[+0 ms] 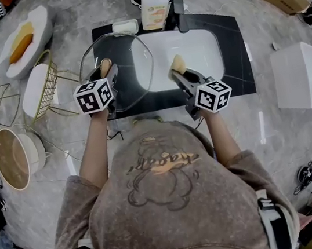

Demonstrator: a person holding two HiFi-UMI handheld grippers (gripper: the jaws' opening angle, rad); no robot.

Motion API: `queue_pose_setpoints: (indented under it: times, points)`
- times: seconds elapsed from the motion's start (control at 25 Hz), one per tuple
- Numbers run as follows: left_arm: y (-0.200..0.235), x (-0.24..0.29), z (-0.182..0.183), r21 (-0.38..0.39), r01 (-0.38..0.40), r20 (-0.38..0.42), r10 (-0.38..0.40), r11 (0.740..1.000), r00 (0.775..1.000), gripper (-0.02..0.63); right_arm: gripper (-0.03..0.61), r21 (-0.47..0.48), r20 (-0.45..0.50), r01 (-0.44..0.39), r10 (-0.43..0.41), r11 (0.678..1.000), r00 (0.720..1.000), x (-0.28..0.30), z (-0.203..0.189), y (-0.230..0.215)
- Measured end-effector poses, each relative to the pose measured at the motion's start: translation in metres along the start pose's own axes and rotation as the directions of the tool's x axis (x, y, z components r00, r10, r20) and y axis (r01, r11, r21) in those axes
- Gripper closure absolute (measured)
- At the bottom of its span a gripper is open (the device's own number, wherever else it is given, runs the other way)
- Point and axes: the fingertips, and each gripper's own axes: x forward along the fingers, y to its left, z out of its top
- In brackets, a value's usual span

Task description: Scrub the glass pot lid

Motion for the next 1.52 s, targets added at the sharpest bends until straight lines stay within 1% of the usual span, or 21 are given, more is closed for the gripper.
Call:
queue_pose_setpoints:
  times: [0.28,0.52,0.72,0.96,1.24,1.32,1.44,1.52]
  points:
    - [0.012,0.038,-0.036,0.025,-0.024,-0.114,0.026,0.999,0.993,0.433,0.525,0.011,0.005,0.008,-0.008,1.000,1.000,-0.003,-0.002,0.004]
    - [0.020,0.064,-0.063,0.086,-0.040,-0.209,0.057,0.995,0.976,0.433,0.525,0.020,0.004,0.032,-0.032,0.999,0.999,-0.010,-0.007,0.004]
    - [0.024,0.076,-0.081,0.143,-0.056,-0.261,0.092,0.988,0.961,0.433,0.525,0.036,0.006,0.059,-0.059,0.998,0.998,-0.019,-0.011,-0.002]
    - [0.021,0.083,-0.095,0.201,-0.056,-0.291,0.114,0.978,0.950,0.433,0.525,0.050,0.007,0.088,-0.088,0.995,0.996,-0.028,-0.015,-0.007]
    - [0.017,0.086,-0.095,0.225,-0.051,-0.297,0.119,0.973,0.947,0.430,0.525,0.056,-0.004,0.087,-0.087,0.995,0.996,-0.027,-0.018,-0.009]
    - [0.015,0.084,-0.091,0.219,-0.037,-0.296,0.102,0.975,0.950,0.425,0.525,0.051,-0.007,0.081,-0.081,0.995,0.997,-0.024,-0.017,-0.008]
    - [0.007,0.078,-0.081,0.193,0.009,-0.292,0.049,0.981,0.955,0.383,0.525,0.039,-0.014,0.066,-0.065,0.997,0.998,-0.019,-0.015,-0.006]
    - [0.002,0.072,-0.070,0.192,0.032,-0.276,0.023,0.981,0.961,0.376,0.525,0.031,-0.017,0.051,-0.051,0.998,0.999,-0.013,-0.013,-0.005]
